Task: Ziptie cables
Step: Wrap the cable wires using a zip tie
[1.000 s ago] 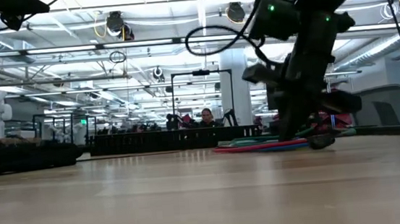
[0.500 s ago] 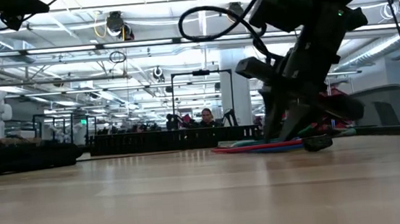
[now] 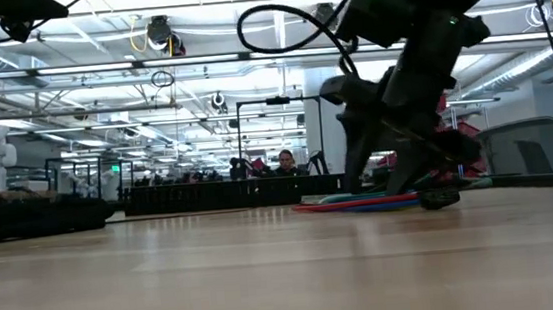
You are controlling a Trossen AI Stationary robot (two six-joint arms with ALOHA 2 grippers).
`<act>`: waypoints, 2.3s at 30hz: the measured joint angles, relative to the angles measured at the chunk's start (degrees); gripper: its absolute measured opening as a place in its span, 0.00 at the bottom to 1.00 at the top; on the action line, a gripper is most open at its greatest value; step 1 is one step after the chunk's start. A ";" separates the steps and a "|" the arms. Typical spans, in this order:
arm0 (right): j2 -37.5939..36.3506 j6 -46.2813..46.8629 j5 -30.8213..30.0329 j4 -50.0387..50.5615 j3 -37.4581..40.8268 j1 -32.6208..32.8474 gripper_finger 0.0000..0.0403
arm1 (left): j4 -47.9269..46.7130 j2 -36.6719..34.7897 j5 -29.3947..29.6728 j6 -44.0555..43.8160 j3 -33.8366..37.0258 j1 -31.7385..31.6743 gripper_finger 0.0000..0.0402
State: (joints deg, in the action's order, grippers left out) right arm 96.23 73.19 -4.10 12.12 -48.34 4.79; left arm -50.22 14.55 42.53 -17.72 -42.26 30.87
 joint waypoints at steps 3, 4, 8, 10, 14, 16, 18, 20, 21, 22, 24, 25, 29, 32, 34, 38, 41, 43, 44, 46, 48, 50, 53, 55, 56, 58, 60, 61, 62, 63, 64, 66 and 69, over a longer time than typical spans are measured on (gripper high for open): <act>-0.02 -2.85 1.10 0.00 -2.17 0.01 0.66 | 0.00 0.00 0.02 -0.02 0.00 0.00 0.00; -0.02 -3.96 1.15 0.53 -2.94 0.03 0.66 | -0.01 0.00 0.02 -0.02 0.00 0.00 0.00; 0.33 -8.07 0.09 7.92 -6.10 -0.23 0.66 | 0.00 0.00 0.02 -0.16 0.00 0.00 0.00; 0.35 -9.68 -0.54 11.20 -6.60 -0.29 0.66 | -0.02 0.00 0.10 -0.17 0.01 0.00 0.00; 0.37 -12.30 -0.42 12.20 -6.62 -0.84 0.66 | -0.02 0.00 0.17 -0.24 0.04 0.00 0.00; 0.45 -13.35 -0.24 11.85 -6.74 -1.34 0.66 | -0.02 0.00 0.39 -0.45 0.04 0.00 0.00; 0.89 -15.18 0.26 12.62 -7.98 -1.67 0.66 | -0.02 0.00 0.49 -0.50 0.04 0.00 0.00; 2.17 -18.43 1.90 13.95 -11.02 -1.89 0.66 | -0.02 0.00 0.66 -0.57 0.04 0.00 0.00; 3.27 -20.75 2.73 15.24 -13.06 -1.87 0.66 | -0.07 0.00 0.90 -0.57 0.04 0.00 0.00; 4.80 -23.30 3.14 17.32 -15.57 -1.85 0.66 | -0.13 0.00 1.04 -0.59 0.04 0.00 0.00; 8.49 -29.03 3.49 23.12 -21.28 -1.66 0.66 | -0.22 0.00 1.13 -1.11 0.04 0.00 0.00; 10.51 -31.64 3.54 26.42 -24.31 -1.63 0.66 | -0.25 0.00 1.26 -1.35 0.04 0.00 0.00; 17.81 -39.67 1.45 37.52 -34.15 -1.65 0.66 | -0.26 0.00 1.45 -1.38 0.04 0.00 0.00; 21.28 -42.02 1.02 41.14 -36.92 -1.74 0.66 | -0.27 0.00 1.46 -1.38 0.04 0.00 0.00; 22.54 -42.15 0.98 42.97 -37.05 -1.72 0.66 | -0.28 0.00 1.46 -1.38 0.04 -0.01 0.00; 23.70 -41.01 0.99 44.56 -37.22 -1.72 0.66 | -0.31 0.00 1.46 -1.38 0.04 0.00 0.00; 23.78 -39.10 1.26 43.70 -37.22 -1.74 0.66 | -0.35 0.00 1.46 -1.39 0.04 0.00 0.00; 23.80 -36.86 1.55 43.16 -37.16 -1.82 0.66 | -0.37 0.00 1.46 -1.41 0.04 0.00 0.00; 23.80 -35.74 1.65 43.20 -37.13 -1.85 0.65 | -0.37 0.00 1.46 -1.44 0.04 0.00 0.00; 23.99 -33.49 1.80 42.90 -36.67 -1.82 0.63 | -0.39 0.00 1.46 -1.44 0.04 0.00 0.00; 24.26 -31.21 2.50 42.49 -36.01 -1.79 0.57 | -0.39 0.00 1.46 -1.46 0.04 0.00 0.00; 25.21 -30.75 3.44 41.72 -35.48 -1.49 0.49 | -0.42 0.01 1.57 -1.46 0.04 0.00 0.00; 26.25 -30.77 3.50 40.99 -35.48 -0.91 0.38 | -0.44 0.00 2.07 -1.49 0.04 0.00 0.00; 26.40 -30.46 3.47 40.43 -35.47 -0.91 0.33 | -0.45 0.00 2.51 -1.51 0.04 -0.01 0.00; 26.40 -30.26 3.47 40.10 -35.43 -0.91 0.31 | -0.46 0.00 2.56 -1.51 0.04 -0.02 0.00; 26.40 -29.11 2.98 39.52 -35.33 -0.91 0.29 | -0.48 0.00 2.75 -1.51 0.04 -0.02 0.00; 26.40 -27.51 2.73 39.37 -35.28 -1.01 0.29 | -0.48 0.00 2.82 -1.53 0.04 -0.02 0.00; 26.40 -27.33 2.96 39.29 -35.24 -1.19 0.28 | -0.53 0.00 2.96 -1.53 0.04 -0.02 0.00; 26.46 -27.33 3.12 39.23 -35.23 -1.28 0.28 | -0.60 0.00 3.00 -1.61 0.04 -0.01 0.00; 26.61 -27.16 3.11 39.10 -35.23 -1.30 0.27 | -0.70 0.00 3.05 -1.78 0.04 -0.02 0.00; 26.62 -26.83 3.04 39.02 -35.23 -1.30 0.24 | -0.72 0.01 3.21 -2.04 0.04 -0.01 0.00; 26.64 -25.71 3.05 38.69 -35.23 -1.34 0.16 | -1.08 0.00 3.65 -2.64 0.04 -0.02 0.00; 26.64 -24.01 2.99 38.56 -35.17 -1.41 0.04 | -1.22 0.00 3.86 -2.92 0.04 0.00 0.00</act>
State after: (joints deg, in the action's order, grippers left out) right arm 122.87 49.18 -1.10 50.68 -83.50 3.38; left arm -51.44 14.55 46.39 -20.64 -42.22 30.87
